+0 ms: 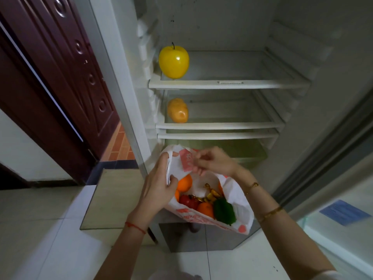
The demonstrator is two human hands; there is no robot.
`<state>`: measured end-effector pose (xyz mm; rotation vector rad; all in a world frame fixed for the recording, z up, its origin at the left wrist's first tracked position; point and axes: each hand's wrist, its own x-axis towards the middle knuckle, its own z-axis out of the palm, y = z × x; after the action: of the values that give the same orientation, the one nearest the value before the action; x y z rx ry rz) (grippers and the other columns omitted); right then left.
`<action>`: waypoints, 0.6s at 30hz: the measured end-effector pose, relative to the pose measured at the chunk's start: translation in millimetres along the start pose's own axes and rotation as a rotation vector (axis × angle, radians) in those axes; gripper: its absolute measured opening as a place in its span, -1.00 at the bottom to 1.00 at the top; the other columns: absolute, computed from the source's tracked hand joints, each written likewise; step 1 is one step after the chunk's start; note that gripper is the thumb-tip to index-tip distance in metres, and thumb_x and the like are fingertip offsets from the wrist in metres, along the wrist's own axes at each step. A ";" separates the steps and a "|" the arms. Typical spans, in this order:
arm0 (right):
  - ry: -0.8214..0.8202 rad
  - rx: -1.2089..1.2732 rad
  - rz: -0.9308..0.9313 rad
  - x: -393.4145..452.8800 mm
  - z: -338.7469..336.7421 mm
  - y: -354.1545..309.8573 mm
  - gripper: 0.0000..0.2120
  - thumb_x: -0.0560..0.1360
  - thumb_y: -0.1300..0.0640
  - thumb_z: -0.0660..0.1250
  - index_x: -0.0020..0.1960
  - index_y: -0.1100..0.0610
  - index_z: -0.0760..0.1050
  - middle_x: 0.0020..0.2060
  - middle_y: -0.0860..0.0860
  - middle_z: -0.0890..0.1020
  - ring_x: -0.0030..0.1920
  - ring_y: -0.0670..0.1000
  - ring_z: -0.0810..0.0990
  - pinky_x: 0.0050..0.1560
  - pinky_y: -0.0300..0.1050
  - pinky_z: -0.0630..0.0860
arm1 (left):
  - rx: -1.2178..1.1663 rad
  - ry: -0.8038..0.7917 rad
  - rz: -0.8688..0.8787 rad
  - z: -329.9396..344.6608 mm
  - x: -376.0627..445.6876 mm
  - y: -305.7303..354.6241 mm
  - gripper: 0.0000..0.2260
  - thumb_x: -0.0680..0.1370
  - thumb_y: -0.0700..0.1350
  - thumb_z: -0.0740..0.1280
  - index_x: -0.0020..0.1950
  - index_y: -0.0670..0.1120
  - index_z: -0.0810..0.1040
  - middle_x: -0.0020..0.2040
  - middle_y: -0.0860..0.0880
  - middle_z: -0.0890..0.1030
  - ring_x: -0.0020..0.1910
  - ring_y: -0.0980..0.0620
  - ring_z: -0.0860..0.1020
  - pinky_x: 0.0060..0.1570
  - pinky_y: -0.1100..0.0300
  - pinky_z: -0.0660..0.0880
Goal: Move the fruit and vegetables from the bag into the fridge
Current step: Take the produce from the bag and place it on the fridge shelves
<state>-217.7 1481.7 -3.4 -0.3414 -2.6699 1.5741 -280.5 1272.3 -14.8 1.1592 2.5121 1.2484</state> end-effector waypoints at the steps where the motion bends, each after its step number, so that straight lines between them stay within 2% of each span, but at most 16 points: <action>1: -0.086 -0.125 0.032 -3.7 5.4 8.4 -0.85 0.56 0.18 0.34 0.01 0.22 0.64 -0.14 0.06 0.70 -0.22 -0.09 0.68 -0.10 -0.21 0.62 | 0.006 -0.007 0.008 0.0 -1.2 0.0 -0.55 0.52 -0.23 0.27 0.36 0.05 0.27 -0.05 0.03 0.49 -0.35 0.07 0.50 -0.43 0.11 0.46; 4: -0.233 -0.423 0.154 -14.3 29.3 37.8 -0.78 0.53 0.08 0.35 0.13 0.15 0.53 0.14 0.04 0.57 0.10 0.04 0.60 0.13 -0.14 0.56 | 0.015 -0.027 0.026 0.2 -3.8 0.0 -0.52 0.51 -0.24 0.28 0.38 0.03 0.27 -0.02 0.06 0.47 -0.32 0.12 0.49 -0.43 0.35 0.35; 7: -0.210 -0.565 0.292 -22.0 58.0 78.1 -0.47 0.45 -0.01 0.44 0.33 0.05 0.32 0.26 0.01 0.42 0.31 0.02 0.41 0.30 -0.08 0.41 | 0.010 -0.036 0.037 -0.8 -7.8 3.7 -0.53 0.50 -0.26 0.28 0.37 0.00 0.29 -0.15 0.13 0.41 -0.35 0.23 0.48 -0.47 0.41 0.31; 9: -0.223 -0.570 0.467 -25.0 71.5 98.7 -0.40 0.42 -0.01 0.45 0.39 0.05 0.32 0.35 0.09 0.38 0.40 0.17 0.34 0.37 0.07 0.34 | -0.003 -0.035 0.020 -1.7 -10.6 6.1 -0.55 0.51 -0.27 0.28 0.36 -0.01 0.31 -0.23 0.14 0.37 -0.35 0.28 0.48 -0.47 0.43 0.33; 10: -0.251 -0.581 0.511 -26.5 76.6 103.4 -0.41 0.44 0.02 0.42 0.42 0.09 0.32 0.40 0.13 0.34 0.43 0.23 0.29 0.40 0.12 0.27 | -0.003 -0.031 0.016 -2.2 -11.7 6.9 -0.55 0.51 -0.27 0.27 0.36 -0.01 0.31 -0.23 0.14 0.38 -0.34 0.28 0.48 -0.46 0.43 0.34; 12: -0.263 -0.613 0.478 -29.4 87.4 106.9 -0.48 0.51 0.06 0.33 0.43 0.14 0.32 0.43 0.17 0.33 0.43 0.24 0.26 0.42 0.14 0.19 | -0.008 -0.024 0.015 -3.5 -13.8 7.3 -0.55 0.51 -0.26 0.27 0.36 0.01 0.30 -0.19 0.12 0.40 -0.30 0.26 0.49 -0.43 0.42 0.36; 14: -0.213 -0.623 0.428 -31.9 97.4 109.8 -0.48 0.49 -0.06 0.32 0.38 0.13 0.36 0.36 0.15 0.40 0.39 0.20 0.31 0.41 0.15 0.18 | -0.021 -0.020 0.014 -4.4 -15.4 7.8 -0.55 0.51 -0.27 0.27 0.37 0.00 0.31 -0.14 0.13 0.41 -0.24 0.30 0.50 -0.39 0.45 0.37; 16: -0.151 -0.612 0.422 -32.2 103.4 110.5 -0.36 0.41 -0.24 0.34 0.34 0.12 0.38 0.32 0.13 0.43 0.36 0.19 0.32 0.39 0.16 0.18 | -0.025 -0.021 0.014 -4.4 -16.8 8.3 -0.56 0.51 -0.27 0.27 0.36 -0.02 0.33 -0.13 0.14 0.42 -0.21 0.34 0.49 -0.38 0.49 0.36; 18: -0.117 -0.586 0.428 -28.9 107.3 110.9 -0.30 0.38 -0.34 0.33 0.33 0.10 0.40 0.32 0.13 0.43 0.36 0.19 0.31 0.40 0.16 0.17 | -0.020 -0.025 0.008 -4.5 -17.7 8.1 -0.57 0.51 -0.26 0.26 0.35 0.00 0.32 -0.06 0.11 0.47 -0.21 0.30 0.50 -0.38 0.49 0.35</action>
<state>-184.1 1435.2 -149.6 -0.9077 -3.2687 0.8319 -265.1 1260.5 -9.9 1.1736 2.4740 1.2502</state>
